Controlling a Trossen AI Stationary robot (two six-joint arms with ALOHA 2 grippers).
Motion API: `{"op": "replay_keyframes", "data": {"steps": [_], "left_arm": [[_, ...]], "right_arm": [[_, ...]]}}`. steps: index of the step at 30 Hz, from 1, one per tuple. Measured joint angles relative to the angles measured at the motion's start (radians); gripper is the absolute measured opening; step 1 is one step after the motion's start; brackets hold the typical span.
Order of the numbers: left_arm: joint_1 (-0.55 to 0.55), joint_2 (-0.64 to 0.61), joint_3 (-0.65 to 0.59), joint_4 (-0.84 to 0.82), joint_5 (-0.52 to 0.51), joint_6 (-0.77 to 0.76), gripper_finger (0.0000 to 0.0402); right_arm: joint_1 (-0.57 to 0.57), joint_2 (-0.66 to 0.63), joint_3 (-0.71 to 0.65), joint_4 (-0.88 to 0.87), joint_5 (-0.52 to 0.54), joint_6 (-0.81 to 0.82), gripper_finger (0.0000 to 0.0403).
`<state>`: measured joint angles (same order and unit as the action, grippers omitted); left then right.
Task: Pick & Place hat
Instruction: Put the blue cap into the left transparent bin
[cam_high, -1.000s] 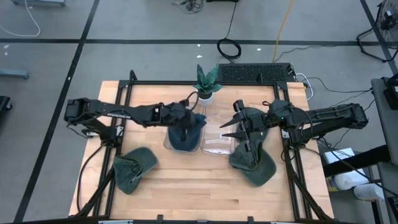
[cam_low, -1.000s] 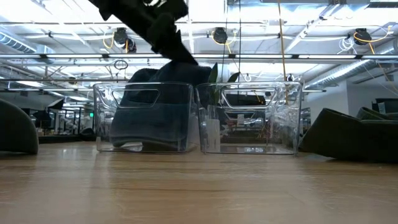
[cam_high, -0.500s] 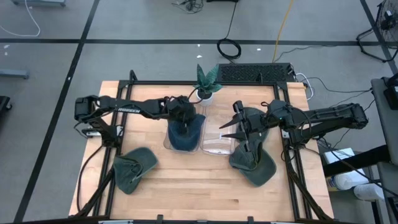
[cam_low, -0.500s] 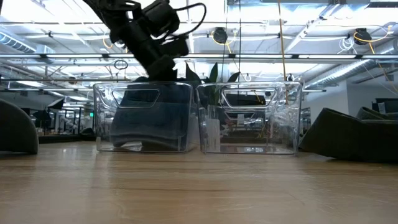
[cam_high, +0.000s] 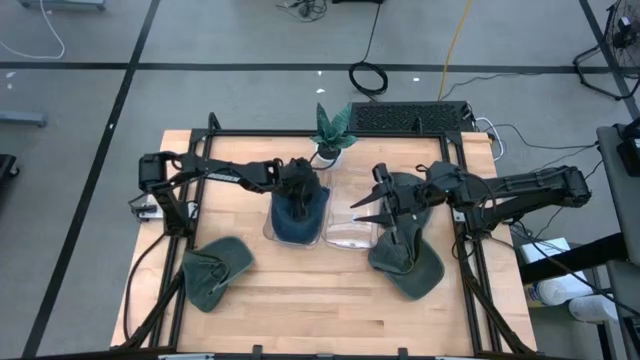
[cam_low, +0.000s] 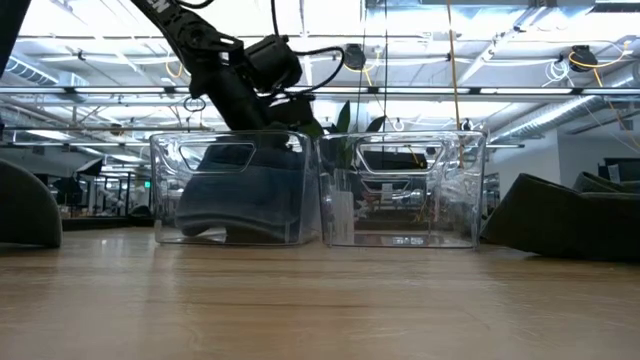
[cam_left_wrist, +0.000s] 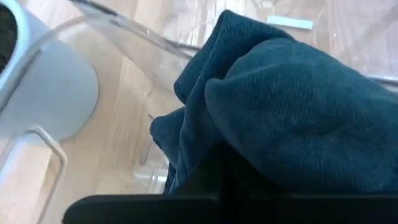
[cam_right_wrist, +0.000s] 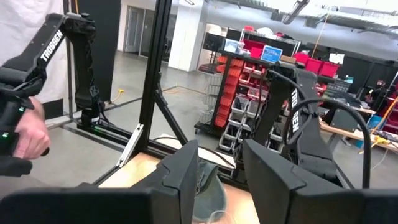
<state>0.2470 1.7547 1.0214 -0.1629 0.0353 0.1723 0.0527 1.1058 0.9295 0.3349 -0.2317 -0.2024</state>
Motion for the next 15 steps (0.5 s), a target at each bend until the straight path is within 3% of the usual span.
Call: {"op": "replay_keyframes", "data": {"steps": [15], "left_arm": [[0.0,-0.044,-0.002,-0.009,0.019,0.005,0.0012]], "right_arm": [[-0.006,0.002,0.0,-0.004,0.0,0.006,0.0116]]}}
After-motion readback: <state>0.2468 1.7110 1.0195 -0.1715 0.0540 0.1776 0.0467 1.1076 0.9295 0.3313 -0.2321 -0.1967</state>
